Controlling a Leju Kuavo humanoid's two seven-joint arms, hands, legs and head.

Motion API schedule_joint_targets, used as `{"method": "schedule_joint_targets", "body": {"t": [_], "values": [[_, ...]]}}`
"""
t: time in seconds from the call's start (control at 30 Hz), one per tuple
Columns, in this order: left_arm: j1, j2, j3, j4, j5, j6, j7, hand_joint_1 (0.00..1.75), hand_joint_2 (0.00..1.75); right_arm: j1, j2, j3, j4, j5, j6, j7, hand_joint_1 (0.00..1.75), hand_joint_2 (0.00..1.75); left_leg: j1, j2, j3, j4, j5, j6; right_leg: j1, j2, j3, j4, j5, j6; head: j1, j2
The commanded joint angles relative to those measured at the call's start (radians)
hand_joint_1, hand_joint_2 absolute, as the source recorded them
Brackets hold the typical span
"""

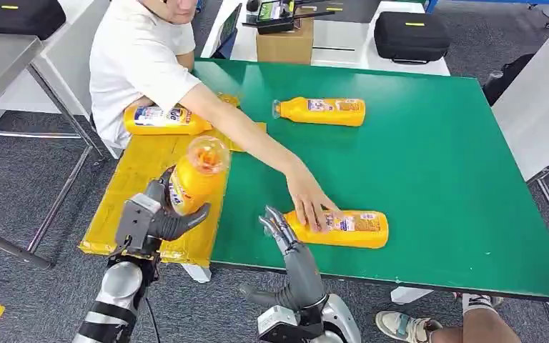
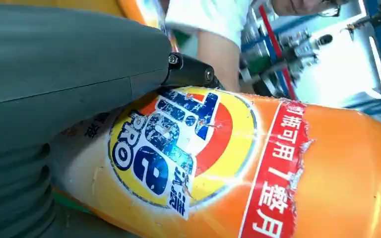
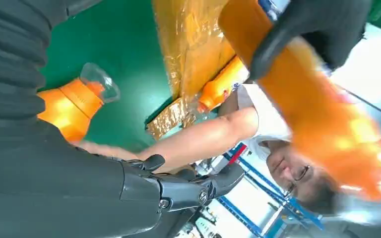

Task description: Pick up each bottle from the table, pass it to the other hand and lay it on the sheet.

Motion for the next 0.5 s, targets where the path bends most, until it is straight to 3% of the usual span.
{"method": "schedule_joint_targets", "body": {"t": [0.03, 0.17, 0.5], "values": [[-0.266, 0.123, -0.032, 0.468, -0.404, 0.095, 0.060, 1.75, 1.75, -0.044, -0.016, 0.036, 0.007, -0.045, 0.048, -0.021, 0.00, 1.75, 0.001, 0.000, 0.006, -0.002, 0.000, -0.002, 0.001, -0.001, 0.006, -0.001, -0.001, -0.003, 0.000, 0.000], [-0.347, 0.147, -0.074, 0.643, -0.516, 0.096, 0.049, 1.75, 1.75, -0.062, -0.010, 0.048, 0.026, -0.082, 0.081, -0.038, 0.00, 1.75, 0.001, 0.001, 0.006, -0.001, 0.000, -0.003, 0.001, -0.001, 0.006, 0.000, -0.001, -0.002, 0.000, 0.000], [-0.515, 0.082, -0.043, 0.926, -0.537, 0.037, 0.102, 1.75, 1.75, -0.086, 0.001, 0.031, 0.072, -0.162, 0.143, -0.058, 0.00, 1.75, 0.001, 0.000, 0.005, 0.000, 0.000, -0.002, 0.001, -0.001, 0.006, 0.001, -0.001, -0.002, 0.000, 0.000]]}}
